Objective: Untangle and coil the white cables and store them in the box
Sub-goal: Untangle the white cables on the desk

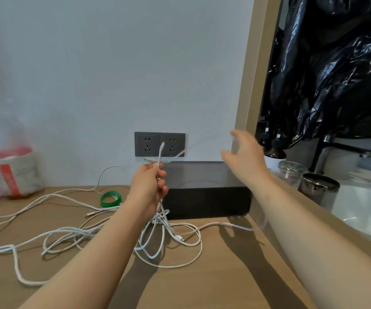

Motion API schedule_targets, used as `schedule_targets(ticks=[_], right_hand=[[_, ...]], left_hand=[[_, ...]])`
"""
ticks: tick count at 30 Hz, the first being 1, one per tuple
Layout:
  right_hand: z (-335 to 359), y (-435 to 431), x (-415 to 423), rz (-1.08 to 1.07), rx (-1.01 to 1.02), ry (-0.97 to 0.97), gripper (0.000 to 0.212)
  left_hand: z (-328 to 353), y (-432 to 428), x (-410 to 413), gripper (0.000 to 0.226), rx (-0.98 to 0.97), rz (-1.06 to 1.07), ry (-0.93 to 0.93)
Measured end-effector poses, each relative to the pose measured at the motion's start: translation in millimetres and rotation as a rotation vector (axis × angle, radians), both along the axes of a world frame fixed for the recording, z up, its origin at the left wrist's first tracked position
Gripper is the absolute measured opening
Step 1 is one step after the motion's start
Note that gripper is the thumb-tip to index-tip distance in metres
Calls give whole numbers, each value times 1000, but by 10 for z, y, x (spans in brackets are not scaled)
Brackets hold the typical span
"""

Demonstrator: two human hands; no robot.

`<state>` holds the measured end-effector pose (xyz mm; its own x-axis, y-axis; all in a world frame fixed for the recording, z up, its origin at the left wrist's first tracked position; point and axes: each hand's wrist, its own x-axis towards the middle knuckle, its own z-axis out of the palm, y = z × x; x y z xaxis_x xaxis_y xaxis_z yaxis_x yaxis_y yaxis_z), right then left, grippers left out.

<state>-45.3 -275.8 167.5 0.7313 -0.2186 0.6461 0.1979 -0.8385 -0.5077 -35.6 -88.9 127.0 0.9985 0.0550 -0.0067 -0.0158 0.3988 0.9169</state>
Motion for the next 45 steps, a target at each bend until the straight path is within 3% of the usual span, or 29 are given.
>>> schedule_targets(ticks=[3,6,10,15,18,20,25,27,29,32,34,35,37,42,43,45], right_hand=[[-366,53,37,-54,-136,191,50],[-631,240,-56,5,-3,143,36],[-925,524,-166,219,158,180,25],[-1079,744,-162,617,223,406,19],[-1238,775,-86,620,-36,289,44],[-1343,787,-41,585,-208,202,50],[-1458,726,113,506,-244,-83,16],[-1439,646,110,496,-252,-69,15],[-1343,575,26,534,-113,128,15],[-1112,514,-129,618,408,504,17],[-977,451,-196,663,685,606,55],[-922,422,-219,699,782,582,71],[-833,398,-228,687,995,532,84],[-636,246,-124,536,1776,309,53],[-600,236,-120,488,1837,273,54],[-585,234,-78,312,1760,307,56]], left_hand=[[-166,29,-14,21,36,6,69],[-294,47,-19,23,119,15,31],[-380,68,17,23,49,9,-18],[-477,111,100,21,-64,20,-79],[-587,160,123,19,-214,-1,-68],[-603,205,134,19,-268,-11,-72],[-554,262,142,21,-241,-52,-62],[-541,246,116,26,-181,-74,-101],[-534,226,77,28,-129,-83,-146],[-541,193,30,27,-122,-76,-171],[-543,162,30,27,-154,-72,-155],[-534,149,28,26,-182,-72,-148],[-524,135,25,27,-219,-70,-155],[-590,97,2,27,-67,-34,-201],[-612,70,0,27,-27,-36,-217],[-672,13,0,28,92,-20,-232]])
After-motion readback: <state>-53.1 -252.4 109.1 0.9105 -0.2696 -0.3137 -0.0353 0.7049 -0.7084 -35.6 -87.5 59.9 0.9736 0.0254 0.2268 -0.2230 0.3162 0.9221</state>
